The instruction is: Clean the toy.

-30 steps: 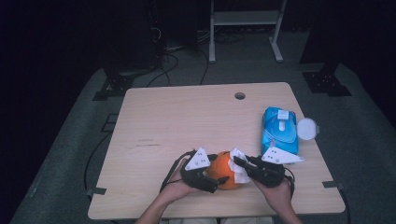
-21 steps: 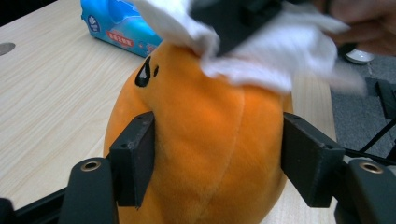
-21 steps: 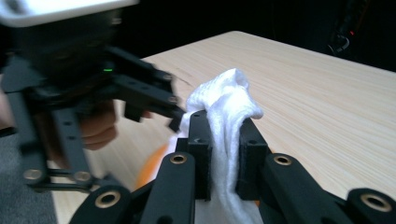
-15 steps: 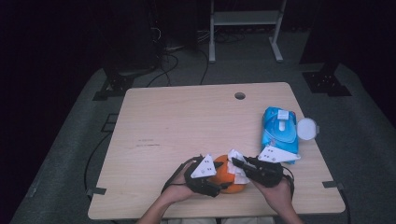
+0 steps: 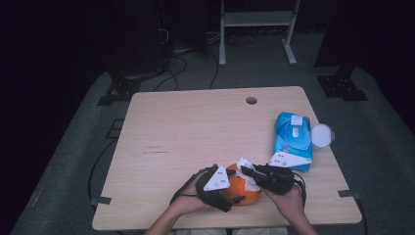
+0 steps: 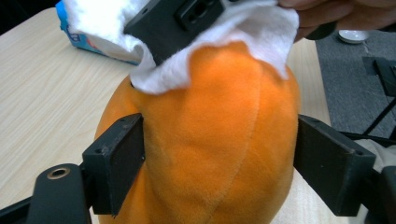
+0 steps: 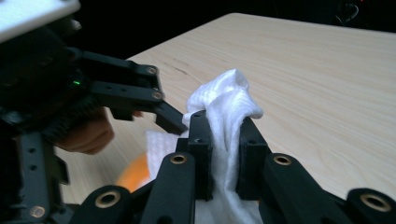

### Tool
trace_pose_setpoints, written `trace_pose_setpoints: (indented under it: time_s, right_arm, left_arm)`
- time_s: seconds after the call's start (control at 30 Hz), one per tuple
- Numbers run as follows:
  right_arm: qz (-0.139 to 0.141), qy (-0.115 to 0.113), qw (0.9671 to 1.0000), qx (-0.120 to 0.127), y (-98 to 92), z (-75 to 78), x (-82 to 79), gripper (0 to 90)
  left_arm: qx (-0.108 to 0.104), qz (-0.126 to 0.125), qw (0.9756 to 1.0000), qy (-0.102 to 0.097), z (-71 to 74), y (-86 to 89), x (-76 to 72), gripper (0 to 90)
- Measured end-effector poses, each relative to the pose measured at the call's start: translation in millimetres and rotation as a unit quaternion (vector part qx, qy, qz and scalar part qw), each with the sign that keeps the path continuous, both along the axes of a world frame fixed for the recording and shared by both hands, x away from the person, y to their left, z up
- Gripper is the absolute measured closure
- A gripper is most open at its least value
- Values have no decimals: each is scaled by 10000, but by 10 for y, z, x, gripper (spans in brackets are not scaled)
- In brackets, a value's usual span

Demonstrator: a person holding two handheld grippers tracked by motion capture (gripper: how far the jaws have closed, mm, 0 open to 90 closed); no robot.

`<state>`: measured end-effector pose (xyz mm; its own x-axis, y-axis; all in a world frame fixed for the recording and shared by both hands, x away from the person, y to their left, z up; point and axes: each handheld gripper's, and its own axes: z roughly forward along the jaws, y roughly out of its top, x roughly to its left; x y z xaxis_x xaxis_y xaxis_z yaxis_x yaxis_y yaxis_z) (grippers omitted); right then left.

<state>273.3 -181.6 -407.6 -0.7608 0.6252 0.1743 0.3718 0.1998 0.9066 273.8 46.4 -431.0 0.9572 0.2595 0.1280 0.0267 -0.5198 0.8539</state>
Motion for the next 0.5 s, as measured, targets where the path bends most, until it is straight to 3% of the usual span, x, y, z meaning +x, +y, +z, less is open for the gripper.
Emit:
trace_pose_setpoints:
  time_s: [0.1, 0.17, 0.27, 0.4, 0.5]
  right_arm:
    - [-172, 83, 9998, 103, -79, -36, 61, 785]
    - [-313, 98, 9995, 32, -150, -93, 99, 785]
    - [-428, 324, 9983, 215, -247, -170, 129, 785]
    - [-495, 449, 9972, 340, -305, -220, 157, 785]
    - [-539, 556, 9959, 475, -337, -256, 174, 785]
  left_arm:
    - [-121, 195, 9997, 46, 29, 66, 28, 325]
    - [-195, 231, 9994, 172, 31, 99, 67, 346]
    - [-350, 262, 9984, 359, 14, 149, 114, 348]
    - [-555, 424, 9956, 624, 14, 229, 172, 359]
    - [-761, 512, 9918, 889, 18, 304, 232, 365]
